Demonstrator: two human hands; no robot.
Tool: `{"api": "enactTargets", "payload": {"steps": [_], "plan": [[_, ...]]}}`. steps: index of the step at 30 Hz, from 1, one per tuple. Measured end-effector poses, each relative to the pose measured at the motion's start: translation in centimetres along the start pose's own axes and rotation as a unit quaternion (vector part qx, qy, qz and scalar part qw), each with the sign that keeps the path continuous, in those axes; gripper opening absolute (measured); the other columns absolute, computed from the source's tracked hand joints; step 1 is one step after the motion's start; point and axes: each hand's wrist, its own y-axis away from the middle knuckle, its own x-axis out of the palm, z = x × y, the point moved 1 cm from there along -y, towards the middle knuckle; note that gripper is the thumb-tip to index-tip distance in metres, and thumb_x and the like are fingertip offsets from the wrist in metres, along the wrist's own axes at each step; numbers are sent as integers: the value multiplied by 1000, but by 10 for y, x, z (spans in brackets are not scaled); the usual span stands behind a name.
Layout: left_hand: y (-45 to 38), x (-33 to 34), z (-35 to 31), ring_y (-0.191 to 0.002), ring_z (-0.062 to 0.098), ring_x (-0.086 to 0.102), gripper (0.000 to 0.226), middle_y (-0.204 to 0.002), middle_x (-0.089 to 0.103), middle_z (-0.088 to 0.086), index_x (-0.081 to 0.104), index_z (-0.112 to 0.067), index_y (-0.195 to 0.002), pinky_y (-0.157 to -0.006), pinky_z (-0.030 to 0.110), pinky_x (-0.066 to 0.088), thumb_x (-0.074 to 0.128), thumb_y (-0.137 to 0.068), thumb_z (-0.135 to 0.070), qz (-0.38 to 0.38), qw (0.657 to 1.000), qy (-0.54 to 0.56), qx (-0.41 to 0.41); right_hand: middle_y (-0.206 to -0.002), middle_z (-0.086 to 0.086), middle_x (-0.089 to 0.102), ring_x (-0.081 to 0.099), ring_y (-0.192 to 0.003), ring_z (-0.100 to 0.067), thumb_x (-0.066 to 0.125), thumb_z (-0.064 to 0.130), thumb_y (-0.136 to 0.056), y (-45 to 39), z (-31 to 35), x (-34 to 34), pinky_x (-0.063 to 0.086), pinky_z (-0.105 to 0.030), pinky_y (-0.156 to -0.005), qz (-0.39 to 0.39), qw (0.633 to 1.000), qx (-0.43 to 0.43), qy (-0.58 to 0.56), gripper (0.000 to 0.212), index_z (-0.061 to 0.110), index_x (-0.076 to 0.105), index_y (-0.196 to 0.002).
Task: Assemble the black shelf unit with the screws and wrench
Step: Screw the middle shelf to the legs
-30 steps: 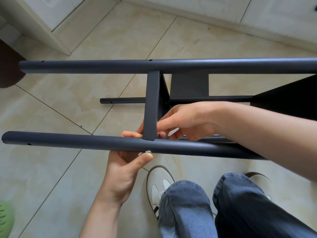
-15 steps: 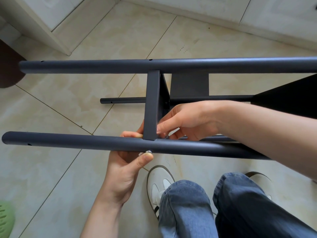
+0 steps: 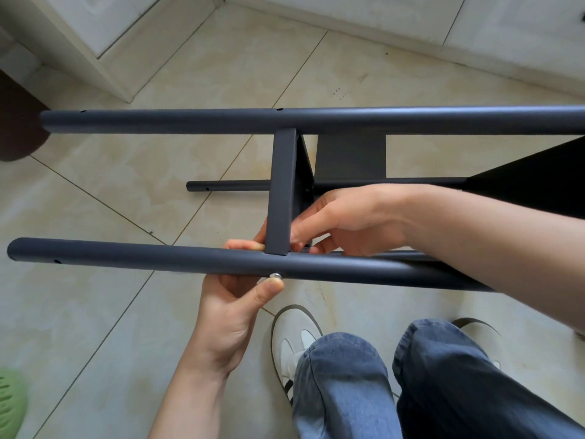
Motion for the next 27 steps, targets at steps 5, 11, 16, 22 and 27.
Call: {"api": "enactTargets", "payload": {"steps": [5,11,16,22,27], "plan": [[1,1,1,-113,52,60,50,-113,68,19,71,-32,-89,-108,65,39,100,-49,-39,-6,1000,7,0,-70,-1,61,54,-63,-10,66,23,-91,-1,-1,1,48,-21,-63,-13,1000,12,2,15,8,70,-90],[0,1,0,-103,32,69,48,-108,72,9,71,-32,-90,-107,59,44,99,-52,-40,5,1000,2,6,-85,-6,64,58,-78,-15,65,23,-93,-2,0,0,50,-27,-75,-16,1000,13,-10,25,2,72,-104],[2,1,3,-102,30,68,47,-108,71,8,70,-31,-91,-107,61,42,97,-55,-40,9,1000,5,8,-80,-3,60,55,-72,-12,61,22,-96,-6,-3,5,49,-23,-71,-10,999,20,-25,21,6,67,-107],[3,-1,1,-112,48,61,48,-117,64,25,67,-26,-96,-108,68,36,96,-59,-38,10,1000,9,2,-71,0,65,60,-66,-9,64,23,-94,-4,-2,3,53,-19,-63,-9,1000,9,-22,17,8,69,-88],[4,-1,2,-110,49,60,48,-113,66,18,67,-26,-94,-108,69,36,96,-57,-39,6,1000,10,2,-87,-8,58,52,-83,-18,62,22,-93,-1,-1,4,46,-31,-84,5,1000,21,-18,22,5,65,-107]]}}
